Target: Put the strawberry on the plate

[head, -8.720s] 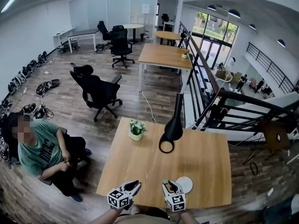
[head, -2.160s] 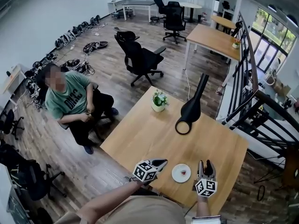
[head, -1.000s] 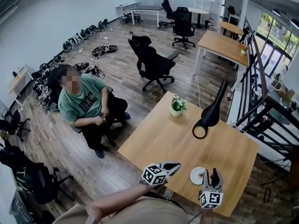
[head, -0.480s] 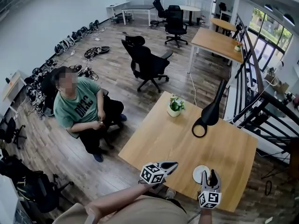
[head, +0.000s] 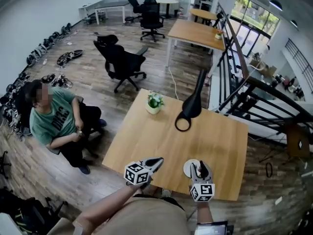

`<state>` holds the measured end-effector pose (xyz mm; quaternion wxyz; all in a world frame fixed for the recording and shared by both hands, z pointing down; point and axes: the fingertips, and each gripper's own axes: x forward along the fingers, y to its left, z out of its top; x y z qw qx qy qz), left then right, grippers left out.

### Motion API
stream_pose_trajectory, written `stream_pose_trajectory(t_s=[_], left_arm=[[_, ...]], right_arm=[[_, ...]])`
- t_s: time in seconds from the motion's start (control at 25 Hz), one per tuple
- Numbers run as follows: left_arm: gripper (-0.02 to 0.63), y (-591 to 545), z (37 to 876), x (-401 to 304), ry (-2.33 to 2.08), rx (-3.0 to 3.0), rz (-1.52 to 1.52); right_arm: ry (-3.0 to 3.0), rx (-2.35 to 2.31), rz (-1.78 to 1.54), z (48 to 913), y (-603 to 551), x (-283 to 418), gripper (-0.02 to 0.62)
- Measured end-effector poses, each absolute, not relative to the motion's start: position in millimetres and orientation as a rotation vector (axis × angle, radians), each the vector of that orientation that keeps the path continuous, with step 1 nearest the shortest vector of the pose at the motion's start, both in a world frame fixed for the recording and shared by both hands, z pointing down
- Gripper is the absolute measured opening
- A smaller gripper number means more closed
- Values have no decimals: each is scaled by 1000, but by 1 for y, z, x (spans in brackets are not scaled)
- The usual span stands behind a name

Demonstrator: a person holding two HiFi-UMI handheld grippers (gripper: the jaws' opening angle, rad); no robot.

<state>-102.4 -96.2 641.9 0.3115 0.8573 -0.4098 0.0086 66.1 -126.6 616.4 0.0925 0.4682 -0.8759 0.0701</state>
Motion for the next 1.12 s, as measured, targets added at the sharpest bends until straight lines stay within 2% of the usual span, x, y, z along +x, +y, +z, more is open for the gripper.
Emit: stream_pose_trajectory(t_s=[0.08, 0.24, 0.32, 0.44, 1.12], left_arm=[[3, -108, 639, -111, -1117, 2266, 13], [3, -123, 650, -86, -1067, 2263, -12], [3, -123, 652, -74, -1043, 2264, -11], [3, -125, 649, -73, -1022, 2273, -5], [3, -132, 641, -55, -923, 2294, -45]], right_arm=[[-2631, 1351, 185, 612, -143, 52, 181], [-2572, 1373, 165, 618, -153, 77, 181], [-2541, 1383, 155, 618, -153, 88, 132], [-2533, 1382, 156, 616, -149, 86, 120], [-2575, 1371, 232, 609, -138, 74, 118]])
